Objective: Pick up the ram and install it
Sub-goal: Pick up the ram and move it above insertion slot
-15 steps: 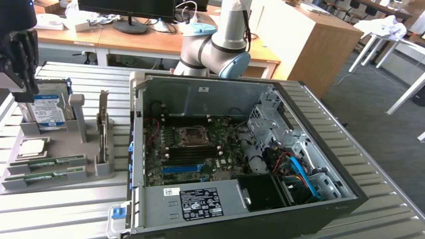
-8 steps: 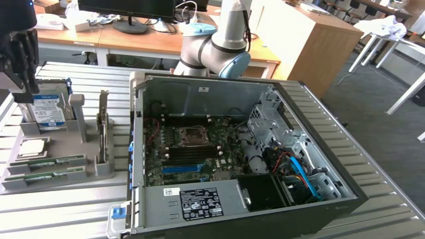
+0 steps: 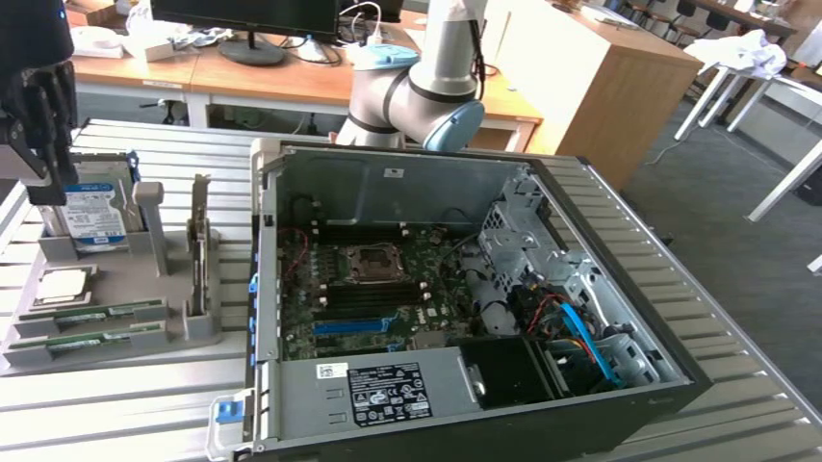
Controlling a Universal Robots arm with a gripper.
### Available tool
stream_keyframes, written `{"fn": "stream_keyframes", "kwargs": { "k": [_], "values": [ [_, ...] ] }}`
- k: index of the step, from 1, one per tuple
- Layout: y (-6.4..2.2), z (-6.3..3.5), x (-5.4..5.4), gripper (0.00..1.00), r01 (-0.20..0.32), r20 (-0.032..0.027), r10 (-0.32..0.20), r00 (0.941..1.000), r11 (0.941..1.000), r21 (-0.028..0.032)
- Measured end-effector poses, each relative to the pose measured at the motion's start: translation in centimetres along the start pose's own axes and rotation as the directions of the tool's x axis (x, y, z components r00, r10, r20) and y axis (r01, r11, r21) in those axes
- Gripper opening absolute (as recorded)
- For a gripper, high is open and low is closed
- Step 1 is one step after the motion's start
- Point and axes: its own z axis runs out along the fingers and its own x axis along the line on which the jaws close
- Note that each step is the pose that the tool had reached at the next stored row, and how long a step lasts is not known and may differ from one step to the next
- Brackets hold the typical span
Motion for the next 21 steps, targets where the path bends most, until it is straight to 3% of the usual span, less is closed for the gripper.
{"fn": "stream_keyframes", "kwargs": {
  "k": [21],
  "values": [
    [-0.11, 3.42, -0.1, 0.37, 0.000, -0.0001, 0.000, 1.0000, 1.0000, 0.0000]
  ]
}}
